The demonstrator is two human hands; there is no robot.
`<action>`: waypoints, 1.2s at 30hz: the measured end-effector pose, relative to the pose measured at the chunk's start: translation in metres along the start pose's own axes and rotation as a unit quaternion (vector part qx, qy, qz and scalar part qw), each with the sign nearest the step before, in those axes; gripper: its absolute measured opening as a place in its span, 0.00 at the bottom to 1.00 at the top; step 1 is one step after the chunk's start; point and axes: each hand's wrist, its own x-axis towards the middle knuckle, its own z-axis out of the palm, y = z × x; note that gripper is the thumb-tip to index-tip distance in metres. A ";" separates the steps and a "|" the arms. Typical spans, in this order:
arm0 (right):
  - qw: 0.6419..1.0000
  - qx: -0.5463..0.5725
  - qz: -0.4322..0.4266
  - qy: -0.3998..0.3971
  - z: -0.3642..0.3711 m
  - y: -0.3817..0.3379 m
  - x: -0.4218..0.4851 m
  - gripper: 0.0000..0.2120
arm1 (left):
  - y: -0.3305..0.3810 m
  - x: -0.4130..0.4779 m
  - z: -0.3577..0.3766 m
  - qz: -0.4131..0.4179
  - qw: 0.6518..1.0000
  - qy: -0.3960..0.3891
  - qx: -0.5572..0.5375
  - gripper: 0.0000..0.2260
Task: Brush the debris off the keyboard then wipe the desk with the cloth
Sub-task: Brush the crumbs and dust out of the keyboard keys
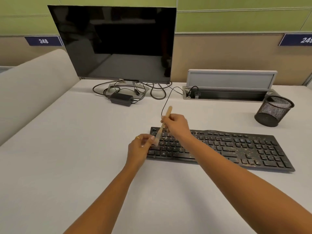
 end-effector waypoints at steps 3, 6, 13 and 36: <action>0.997 -0.031 -0.052 0.042 0.000 -0.005 0.014 0.11 | -0.021 0.013 -0.012 0.038 0.988 0.013 0.149 0.26; 0.993 -0.080 -0.081 0.021 0.005 -0.004 0.024 0.11 | -0.035 0.020 -0.014 0.040 0.959 -0.052 0.277 0.44; 0.966 -0.233 -0.102 -0.043 0.011 0.011 0.036 0.13 | -0.047 0.017 -0.007 0.071 0.920 -0.070 0.380 0.62; 0.950 -0.297 -0.094 -0.001 0.006 0.001 0.045 0.17 | -0.043 0.015 -0.007 0.094 0.902 -0.118 0.405 0.54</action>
